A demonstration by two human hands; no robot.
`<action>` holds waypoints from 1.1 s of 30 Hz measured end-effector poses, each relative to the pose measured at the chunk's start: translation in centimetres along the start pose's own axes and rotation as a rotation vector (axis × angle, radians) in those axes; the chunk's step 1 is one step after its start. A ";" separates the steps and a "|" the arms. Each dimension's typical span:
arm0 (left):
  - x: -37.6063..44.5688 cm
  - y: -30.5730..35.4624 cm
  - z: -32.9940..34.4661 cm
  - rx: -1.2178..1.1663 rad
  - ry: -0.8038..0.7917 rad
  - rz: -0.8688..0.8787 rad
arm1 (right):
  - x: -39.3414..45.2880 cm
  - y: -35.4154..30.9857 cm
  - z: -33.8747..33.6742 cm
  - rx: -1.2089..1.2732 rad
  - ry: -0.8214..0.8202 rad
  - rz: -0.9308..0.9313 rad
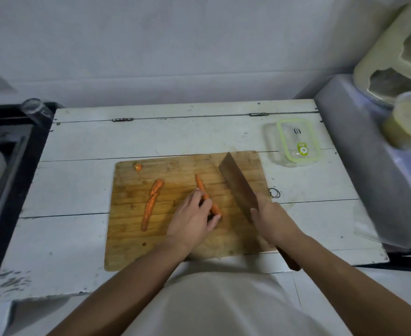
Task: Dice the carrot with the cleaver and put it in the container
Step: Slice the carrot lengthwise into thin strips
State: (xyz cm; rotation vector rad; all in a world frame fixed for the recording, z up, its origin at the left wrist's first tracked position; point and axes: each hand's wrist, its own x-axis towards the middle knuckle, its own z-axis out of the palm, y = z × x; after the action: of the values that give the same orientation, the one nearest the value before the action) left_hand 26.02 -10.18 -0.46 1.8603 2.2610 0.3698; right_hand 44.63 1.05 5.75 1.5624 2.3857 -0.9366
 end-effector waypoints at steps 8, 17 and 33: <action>-1.8 -0.3 -0.8 -0.433 0.079 -0.234 | -1.3 0.6 -3.8 0.379 -0.010 -0.022; 0.3 0.1 -2.7 -0.765 -0.049 -0.711 | -1.5 -2.7 -8.7 0.456 0.117 -0.031; 1.7 3.0 -2.6 -0.954 -0.420 -0.893 | -3.7 -2.8 2.9 -0.110 0.048 -0.102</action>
State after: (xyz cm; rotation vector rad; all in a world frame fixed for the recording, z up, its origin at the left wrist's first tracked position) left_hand 27.73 -8.12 2.98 0.3633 1.8361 0.6426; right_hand 43.26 -4.26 6.20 1.4518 2.5246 -0.7791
